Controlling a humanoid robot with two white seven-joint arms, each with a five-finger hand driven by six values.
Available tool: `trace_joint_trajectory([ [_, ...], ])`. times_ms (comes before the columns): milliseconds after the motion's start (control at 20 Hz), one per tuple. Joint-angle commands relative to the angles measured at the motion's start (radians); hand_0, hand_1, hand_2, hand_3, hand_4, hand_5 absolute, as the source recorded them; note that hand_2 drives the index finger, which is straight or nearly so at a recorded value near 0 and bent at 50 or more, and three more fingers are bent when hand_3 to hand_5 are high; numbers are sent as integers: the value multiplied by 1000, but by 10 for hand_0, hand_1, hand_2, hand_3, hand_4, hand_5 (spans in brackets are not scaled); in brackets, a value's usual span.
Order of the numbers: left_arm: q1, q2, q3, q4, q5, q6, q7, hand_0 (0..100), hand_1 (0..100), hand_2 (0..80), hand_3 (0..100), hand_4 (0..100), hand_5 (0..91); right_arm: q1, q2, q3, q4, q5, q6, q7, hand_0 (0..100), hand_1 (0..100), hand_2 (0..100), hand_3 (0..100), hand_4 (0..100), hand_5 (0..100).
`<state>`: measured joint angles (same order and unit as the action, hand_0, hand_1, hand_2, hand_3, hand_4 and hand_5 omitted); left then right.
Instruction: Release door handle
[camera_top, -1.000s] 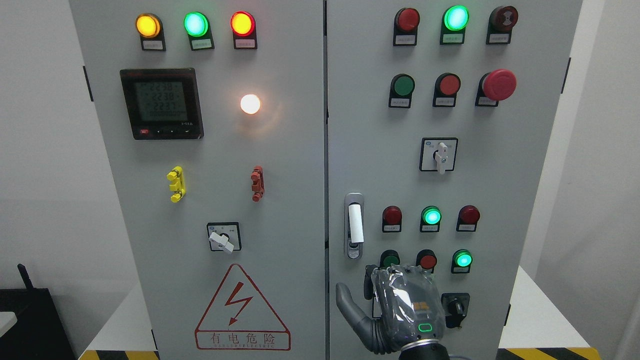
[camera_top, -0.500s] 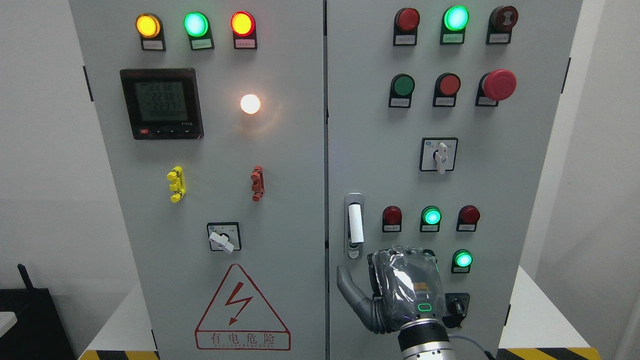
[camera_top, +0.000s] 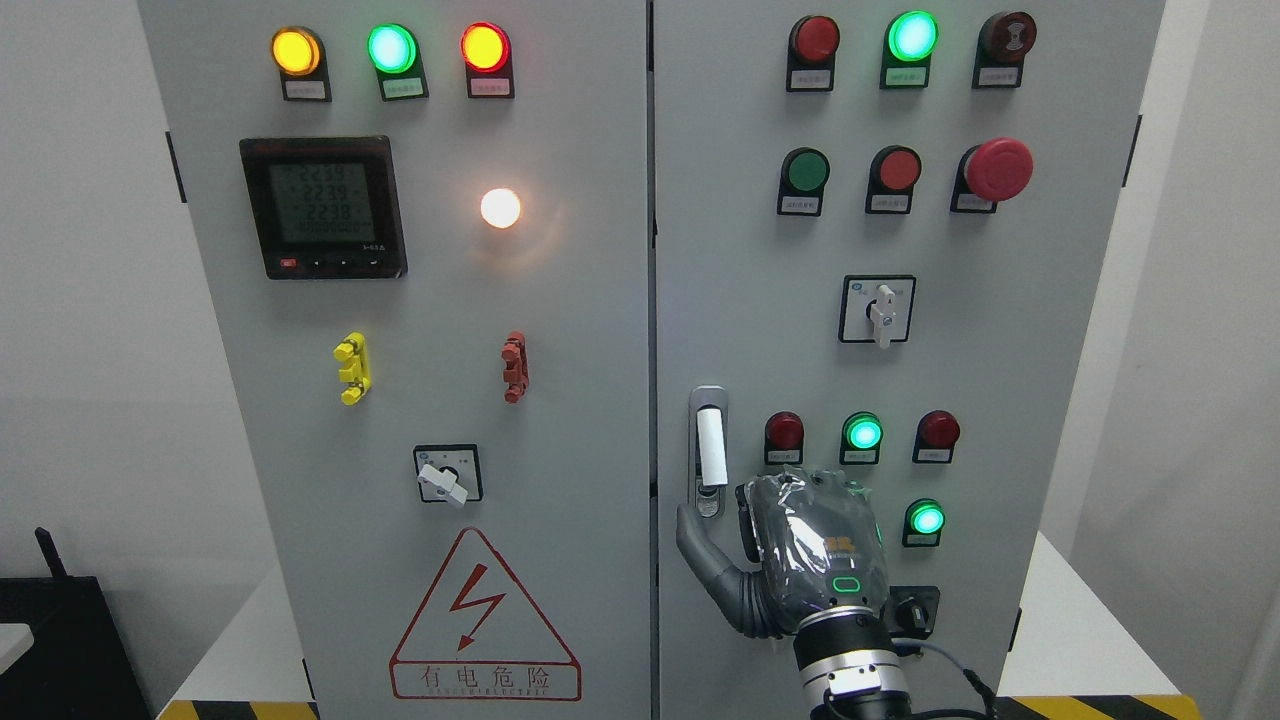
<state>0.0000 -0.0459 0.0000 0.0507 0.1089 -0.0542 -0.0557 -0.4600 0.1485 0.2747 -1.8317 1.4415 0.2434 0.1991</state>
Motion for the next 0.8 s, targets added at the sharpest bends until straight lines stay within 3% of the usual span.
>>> trace_joint_trajectory([
  [0,-26,0,17,0,0,0,0,120,389,0,0,0,0,-29,-1,-9,37,-3,4,2,413,69,995,1000,910,993],
  [750,-26,0,17,0,0,0,0,120,389,0,0,0,0,-29,0,-29,31,-9,4,0,487,62,991,1000,900,994],
])
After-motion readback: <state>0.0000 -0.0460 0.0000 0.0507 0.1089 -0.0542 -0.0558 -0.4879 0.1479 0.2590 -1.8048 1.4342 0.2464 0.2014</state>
